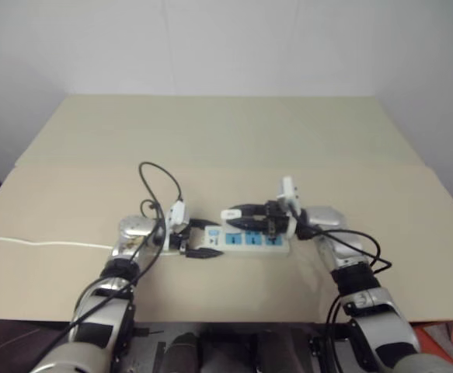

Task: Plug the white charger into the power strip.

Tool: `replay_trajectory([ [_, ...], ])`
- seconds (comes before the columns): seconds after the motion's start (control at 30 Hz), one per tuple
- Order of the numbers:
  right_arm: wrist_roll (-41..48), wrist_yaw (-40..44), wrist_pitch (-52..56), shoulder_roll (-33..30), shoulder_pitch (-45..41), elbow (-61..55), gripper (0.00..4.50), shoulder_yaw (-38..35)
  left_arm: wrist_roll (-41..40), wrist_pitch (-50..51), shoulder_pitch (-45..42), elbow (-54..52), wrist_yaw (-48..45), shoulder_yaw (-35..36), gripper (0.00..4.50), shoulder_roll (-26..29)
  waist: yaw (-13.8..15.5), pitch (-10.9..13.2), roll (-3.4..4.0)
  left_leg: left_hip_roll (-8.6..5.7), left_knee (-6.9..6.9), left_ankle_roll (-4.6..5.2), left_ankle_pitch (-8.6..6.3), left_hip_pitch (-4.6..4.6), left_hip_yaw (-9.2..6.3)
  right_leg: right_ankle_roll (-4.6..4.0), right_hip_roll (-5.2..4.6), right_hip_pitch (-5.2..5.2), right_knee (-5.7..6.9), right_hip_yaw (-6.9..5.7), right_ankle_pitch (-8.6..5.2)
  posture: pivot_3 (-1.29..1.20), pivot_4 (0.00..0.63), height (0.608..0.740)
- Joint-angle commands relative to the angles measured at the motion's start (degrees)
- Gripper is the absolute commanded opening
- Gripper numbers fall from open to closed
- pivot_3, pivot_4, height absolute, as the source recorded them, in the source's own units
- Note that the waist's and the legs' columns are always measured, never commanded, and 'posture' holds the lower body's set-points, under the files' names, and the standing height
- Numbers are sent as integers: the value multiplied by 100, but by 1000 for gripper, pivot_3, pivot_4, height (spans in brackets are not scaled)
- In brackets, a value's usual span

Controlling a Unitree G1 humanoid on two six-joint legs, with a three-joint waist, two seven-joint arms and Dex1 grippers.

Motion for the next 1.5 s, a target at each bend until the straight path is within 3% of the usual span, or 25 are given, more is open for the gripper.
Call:
replay_trajectory([
  [0.03, -80, 18, -175, -3, -54, 4, 1102, -15, -5, 22, -49, -83, -55, -84, 3289, 56, 0, 0, 0, 0, 0, 0, 0, 0, 0, 0, 0, 0, 0, 0, 0, 0, 150, 740],
  [0.6, -94, 474, -1024, -90, 120, 854, 1102, -180, -50, 82, -47, -144, -81, -143, 3289, 81, 5, 0, 0, 0, -1, 0, 0, 1, 0, 0, 0, 3, -1, 0, 0, 0, 150, 740],
  [1.07, -449, 641, -1753, 40, 93, 1535, 1102, 100, -84, 167, 30, -333, -62, -205, 3289, 156, -1, 0, 0, 0, -3, 0, 0, 14, 0, 0, 0, 11, -1, 2, -1, 0, 150, 740],
  [1.5, -679, 504, -1285, 17, -112, 1862, 1102, 367, -104, 180, 95, -395, -18, -228, 3289, 156, -20, -1, 2, 5, -9, 0, 0, 53, 0, -4, 1, 32, -10, 11, -3, 0, 150, 740],
])
